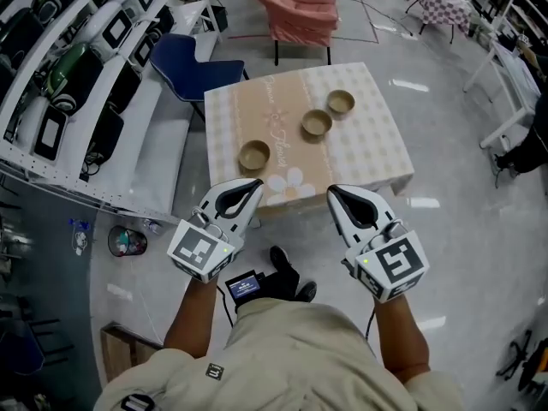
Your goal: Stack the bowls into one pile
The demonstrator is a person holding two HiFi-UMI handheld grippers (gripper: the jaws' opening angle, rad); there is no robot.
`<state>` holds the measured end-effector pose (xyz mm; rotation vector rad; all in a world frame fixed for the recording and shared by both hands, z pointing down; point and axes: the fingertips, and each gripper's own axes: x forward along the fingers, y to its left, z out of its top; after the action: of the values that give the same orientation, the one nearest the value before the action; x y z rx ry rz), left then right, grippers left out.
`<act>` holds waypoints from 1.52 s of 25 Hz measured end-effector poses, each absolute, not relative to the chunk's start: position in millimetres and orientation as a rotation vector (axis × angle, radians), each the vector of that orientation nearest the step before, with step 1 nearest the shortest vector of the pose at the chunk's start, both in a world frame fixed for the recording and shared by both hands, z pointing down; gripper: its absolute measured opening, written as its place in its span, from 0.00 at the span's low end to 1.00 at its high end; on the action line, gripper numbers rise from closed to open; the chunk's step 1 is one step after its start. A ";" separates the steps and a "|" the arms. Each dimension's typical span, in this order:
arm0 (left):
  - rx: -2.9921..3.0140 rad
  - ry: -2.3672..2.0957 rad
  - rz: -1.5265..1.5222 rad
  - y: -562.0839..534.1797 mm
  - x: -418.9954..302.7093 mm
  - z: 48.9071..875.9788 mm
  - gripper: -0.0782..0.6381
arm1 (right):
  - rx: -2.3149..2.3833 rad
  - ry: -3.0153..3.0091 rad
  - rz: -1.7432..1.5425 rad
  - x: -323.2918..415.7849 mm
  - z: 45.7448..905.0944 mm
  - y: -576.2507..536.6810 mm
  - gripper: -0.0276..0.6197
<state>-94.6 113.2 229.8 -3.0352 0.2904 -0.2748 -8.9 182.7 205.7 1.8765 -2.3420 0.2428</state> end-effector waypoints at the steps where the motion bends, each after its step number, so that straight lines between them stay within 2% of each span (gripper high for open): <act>1: -3.039 0.291 -0.278 105.1 -91.7 231.6 0.12 | 1.875 -2.341 0.248 -6.7 206.7 175.0 0.05; 19: -3.065 0.277 -0.226 -40.9 -66.1 242.1 0.12 | 1.883 -2.329 0.211 9.9 209.9 13.7 0.05; 32: -3.070 0.487 -0.247 -99.9 -72.2 259.4 0.12 | 1.764 -2.425 0.230 12.4 220.9 -52.0 0.05; 38: -3.081 0.648 -0.369 -124.7 -75.1 297.2 0.12 | 1.652 -2.512 0.221 22.3 238.8 -86.2 0.05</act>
<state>-75.1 -124.7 297.2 -3.0811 0.6483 -0.3692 22.3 -86.2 238.8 1.6522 -2.5124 0.2209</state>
